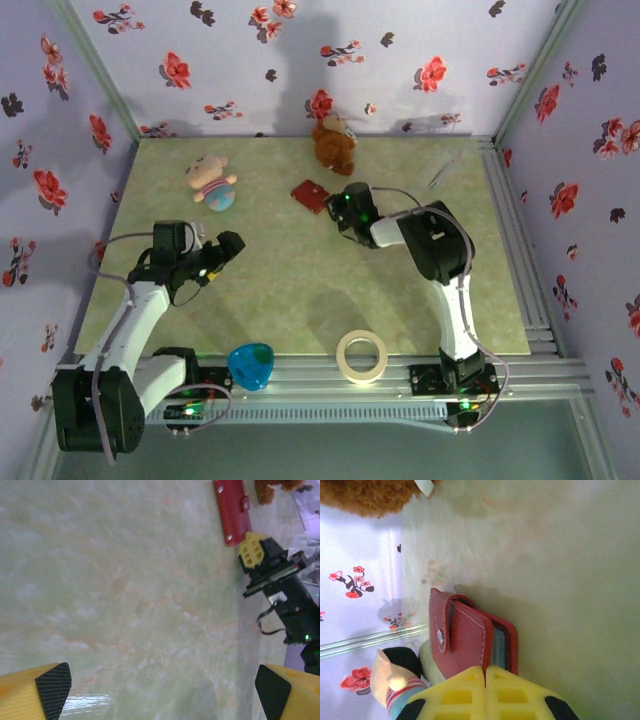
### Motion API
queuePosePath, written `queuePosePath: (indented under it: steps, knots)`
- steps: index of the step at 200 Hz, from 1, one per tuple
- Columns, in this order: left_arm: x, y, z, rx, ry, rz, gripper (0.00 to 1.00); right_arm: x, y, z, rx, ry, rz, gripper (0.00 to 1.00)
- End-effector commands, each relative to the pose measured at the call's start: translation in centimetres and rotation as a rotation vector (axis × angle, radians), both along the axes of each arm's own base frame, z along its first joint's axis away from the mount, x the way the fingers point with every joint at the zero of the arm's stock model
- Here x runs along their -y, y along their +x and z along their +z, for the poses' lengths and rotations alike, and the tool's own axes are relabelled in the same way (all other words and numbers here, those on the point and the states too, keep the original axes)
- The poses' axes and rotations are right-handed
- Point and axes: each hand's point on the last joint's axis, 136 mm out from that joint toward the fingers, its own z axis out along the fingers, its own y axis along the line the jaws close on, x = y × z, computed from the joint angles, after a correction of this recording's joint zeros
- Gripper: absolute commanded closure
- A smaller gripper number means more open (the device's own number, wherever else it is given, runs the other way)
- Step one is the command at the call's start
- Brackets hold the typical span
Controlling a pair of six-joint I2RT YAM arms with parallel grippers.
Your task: Put the credit cards into the card holder
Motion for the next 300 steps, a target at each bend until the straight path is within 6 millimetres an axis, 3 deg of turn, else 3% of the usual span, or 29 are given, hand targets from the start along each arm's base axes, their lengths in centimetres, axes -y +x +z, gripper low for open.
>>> queuePosePath:
  steps: [1,34,59,81,103,128,166,182,218,259,300]
  knots:
    - [1.8,-0.1,0.7,0.018,-0.054,-0.048,0.03,-0.9,-4.2,2.7,0.032,0.012,-0.028,1.00]
    - [3.9,0.2,-0.3,-0.004,-0.049,-0.122,0.04,-2.6,-11.3,3.2,0.027,-0.049,0.037,1.00]
    - [4.9,0.0,-1.7,-0.066,-0.015,-0.177,0.05,-3.3,-16.2,2.4,-0.006,-0.205,0.134,0.65]
    - [5.0,-0.2,-3.1,-0.102,-0.008,-0.184,0.06,-3.1,-18.7,3.5,0.033,-0.310,0.254,0.57]
    - [5.0,-0.6,-3.8,-0.119,-0.003,-0.191,0.07,-2.4,-19.1,5.2,0.092,-0.516,0.448,0.46]
    - [5.3,-0.8,-4.6,-0.119,-0.018,-0.185,0.10,-1.3,-17.5,5.7,0.133,-0.739,0.616,0.42]
    - [5.6,-0.7,-5.9,-0.157,0.017,-0.195,0.24,-4.3,-15.5,4.1,0.139,-0.653,0.793,0.47]
    - [5.4,-0.5,-6.9,-0.184,0.023,-0.174,0.26,-5.3,-14.8,3.2,0.122,-0.665,0.831,0.53]
    - [5.9,-0.1,-7.6,-0.200,0.025,-0.183,0.32,-6.9,-14.0,1.3,0.115,-0.646,0.868,0.55]
    - [6.4,0.3,-7.8,-0.203,0.032,-0.205,0.32,-8.1,-16.0,0.3,0.113,-0.562,0.945,0.64]
    - [6.7,0.9,-8.0,-0.218,0.060,-0.253,0.31,-9.9,-21.3,1.9,0.138,-0.437,1.033,0.66]
